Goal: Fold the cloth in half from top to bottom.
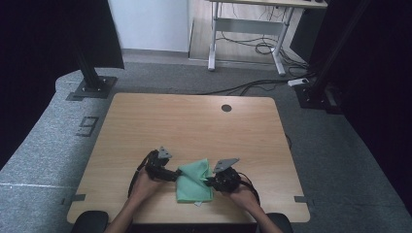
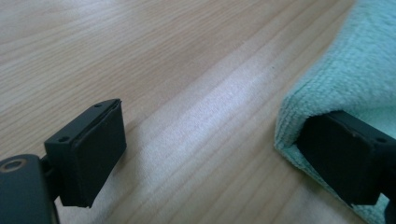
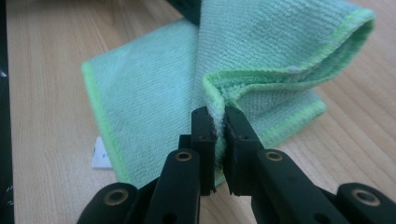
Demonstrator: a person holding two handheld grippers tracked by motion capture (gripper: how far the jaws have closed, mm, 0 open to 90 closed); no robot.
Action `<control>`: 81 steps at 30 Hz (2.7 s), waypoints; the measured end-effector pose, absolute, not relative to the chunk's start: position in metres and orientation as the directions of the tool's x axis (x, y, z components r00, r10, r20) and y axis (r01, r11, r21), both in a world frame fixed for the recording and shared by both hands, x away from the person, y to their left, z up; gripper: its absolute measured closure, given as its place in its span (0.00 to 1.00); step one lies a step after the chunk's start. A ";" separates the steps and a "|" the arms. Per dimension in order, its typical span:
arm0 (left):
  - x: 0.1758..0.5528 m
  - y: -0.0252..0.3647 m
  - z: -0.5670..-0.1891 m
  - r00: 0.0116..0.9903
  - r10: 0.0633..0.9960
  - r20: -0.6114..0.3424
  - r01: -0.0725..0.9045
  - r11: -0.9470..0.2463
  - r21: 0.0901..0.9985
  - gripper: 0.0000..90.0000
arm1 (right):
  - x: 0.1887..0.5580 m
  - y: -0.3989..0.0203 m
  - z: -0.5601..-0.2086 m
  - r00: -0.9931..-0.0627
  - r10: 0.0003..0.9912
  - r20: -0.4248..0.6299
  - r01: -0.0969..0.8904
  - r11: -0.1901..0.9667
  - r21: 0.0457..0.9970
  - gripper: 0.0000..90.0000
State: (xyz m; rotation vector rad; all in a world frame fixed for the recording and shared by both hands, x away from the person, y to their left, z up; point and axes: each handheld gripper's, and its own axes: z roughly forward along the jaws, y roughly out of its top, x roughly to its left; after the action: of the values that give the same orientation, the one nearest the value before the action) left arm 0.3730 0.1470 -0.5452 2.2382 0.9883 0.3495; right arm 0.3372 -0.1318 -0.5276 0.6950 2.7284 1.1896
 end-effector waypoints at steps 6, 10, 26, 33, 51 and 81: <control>0.373 0.147 -0.547 0.677 0.735 -0.018 0.555 -0.495 0.669 0.09 | 0.348 -0.130 -0.511 -0.882 0.470 0.041 0.346 0.585 0.734 0.93; 0.373 0.147 -0.548 0.677 0.736 -0.019 0.554 -0.492 0.671 0.08 | 0.356 -0.127 -0.505 -0.879 0.476 0.028 0.342 0.589 0.733 0.93; 0.372 0.149 -0.509 0.743 0.661 -0.105 0.523 -0.476 0.707 0.21 | 0.346 -0.133 -0.535 -0.868 0.484 0.115 0.413 0.571 0.709 0.91; 0.391 0.114 -0.494 0.798 0.597 -0.084 0.471 -0.531 0.704 0.30 | 0.345 -0.134 -0.537 -0.854 0.501 0.143 0.439 0.544 0.715 0.90; 0.415 0.068 -0.492 0.892 0.425 -0.155 0.425 -0.669 0.611 0.93 | 0.346 -0.137 -0.539 -0.850 0.501 0.162 0.447 0.524 0.725 0.89; 0.314 0.129 -0.500 0.875 0.472 -0.109 0.406 -0.591 0.697 0.81 | 0.324 -0.152 -0.523 -0.854 0.500 0.140 0.431 0.531 0.730 0.60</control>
State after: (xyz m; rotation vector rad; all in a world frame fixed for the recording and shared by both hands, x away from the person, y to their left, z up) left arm 0.3142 0.1293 -0.5003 2.2756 0.6296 0.1119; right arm 0.3240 -0.1517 -0.5234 0.8147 2.6727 1.2363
